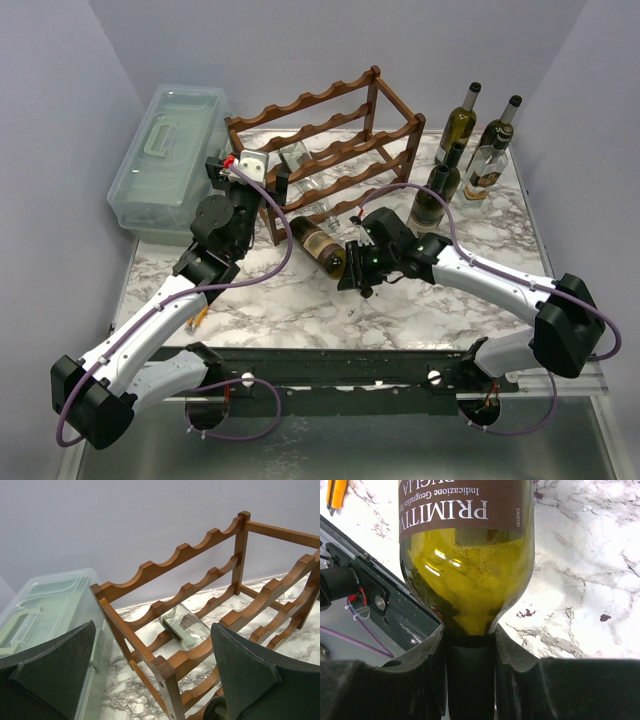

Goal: Put the wine bottle on the wine rack

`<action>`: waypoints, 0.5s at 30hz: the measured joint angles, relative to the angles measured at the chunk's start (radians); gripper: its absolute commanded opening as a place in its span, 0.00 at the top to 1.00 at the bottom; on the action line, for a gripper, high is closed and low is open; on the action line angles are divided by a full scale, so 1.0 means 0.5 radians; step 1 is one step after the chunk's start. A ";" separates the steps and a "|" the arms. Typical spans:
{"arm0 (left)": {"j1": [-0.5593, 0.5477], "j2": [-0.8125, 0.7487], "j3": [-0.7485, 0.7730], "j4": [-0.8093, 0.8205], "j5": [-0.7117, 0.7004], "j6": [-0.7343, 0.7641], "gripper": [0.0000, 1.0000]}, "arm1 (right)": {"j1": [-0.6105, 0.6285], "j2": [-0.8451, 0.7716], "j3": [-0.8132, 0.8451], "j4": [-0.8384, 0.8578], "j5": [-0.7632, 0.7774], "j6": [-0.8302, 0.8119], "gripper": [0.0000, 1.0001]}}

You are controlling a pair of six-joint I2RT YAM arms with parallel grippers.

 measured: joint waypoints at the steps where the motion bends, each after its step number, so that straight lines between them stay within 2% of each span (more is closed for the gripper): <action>1: 0.000 0.000 0.000 0.000 0.000 0.000 0.01 | 0.001 0.013 0.000 0.013 0.000 0.004 0.99; 15: 0.000 0.000 -0.001 0.001 0.001 -0.001 0.02 | 0.001 0.130 0.060 0.161 0.023 0.031 0.99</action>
